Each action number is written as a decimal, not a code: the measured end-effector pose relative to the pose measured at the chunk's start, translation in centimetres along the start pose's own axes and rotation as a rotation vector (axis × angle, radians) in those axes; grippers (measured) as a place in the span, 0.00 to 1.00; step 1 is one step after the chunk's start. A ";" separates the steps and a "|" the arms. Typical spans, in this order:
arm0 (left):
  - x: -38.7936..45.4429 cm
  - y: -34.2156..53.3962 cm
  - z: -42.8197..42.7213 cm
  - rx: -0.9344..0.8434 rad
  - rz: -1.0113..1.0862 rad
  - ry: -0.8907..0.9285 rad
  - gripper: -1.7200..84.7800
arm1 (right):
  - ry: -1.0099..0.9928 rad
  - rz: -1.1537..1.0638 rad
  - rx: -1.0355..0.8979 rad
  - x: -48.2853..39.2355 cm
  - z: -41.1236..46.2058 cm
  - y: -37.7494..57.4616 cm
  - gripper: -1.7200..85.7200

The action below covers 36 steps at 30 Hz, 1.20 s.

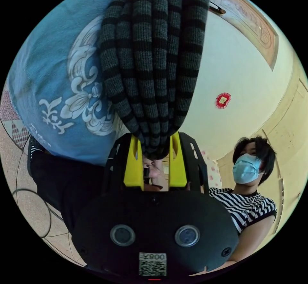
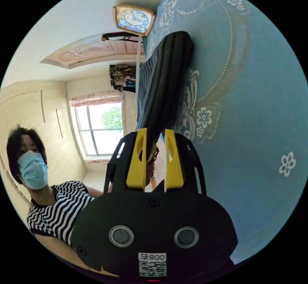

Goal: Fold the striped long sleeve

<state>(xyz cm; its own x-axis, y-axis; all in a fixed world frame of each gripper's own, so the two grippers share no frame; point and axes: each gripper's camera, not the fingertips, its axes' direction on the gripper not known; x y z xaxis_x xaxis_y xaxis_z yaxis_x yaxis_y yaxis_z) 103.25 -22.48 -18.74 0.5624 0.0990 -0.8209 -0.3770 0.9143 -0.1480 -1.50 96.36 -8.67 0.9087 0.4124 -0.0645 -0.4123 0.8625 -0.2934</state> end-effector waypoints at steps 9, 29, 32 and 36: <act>-0.4 -0.3 0.7 -0.015 0.006 0.000 0.17 | -0.104 0.079 0.047 3.0 -0.3 -3.0 0.19; -6.1 2.4 1.4 0.120 -0.036 0.007 0.18 | -0.089 0.011 -0.023 0.0 -3.7 7.4 0.12; -5.0 4.2 2.1 0.122 0.004 -0.018 0.17 | -0.071 -0.007 -0.019 -1.2 -5.4 10.5 0.12; -3.2 6.2 3.5 0.045 0.062 -0.055 0.16 | -0.069 -0.037 0.012 -2.8 -8.8 16.5 0.12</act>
<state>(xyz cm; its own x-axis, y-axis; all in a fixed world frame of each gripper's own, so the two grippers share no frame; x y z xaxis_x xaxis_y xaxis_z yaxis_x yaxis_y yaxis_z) 101.69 -15.79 -15.10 0.5789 0.1764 -0.7961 -0.3796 0.9224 -0.0717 -10.26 106.85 -21.77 0.9167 0.3993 0.0120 -0.3799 0.8807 -0.2830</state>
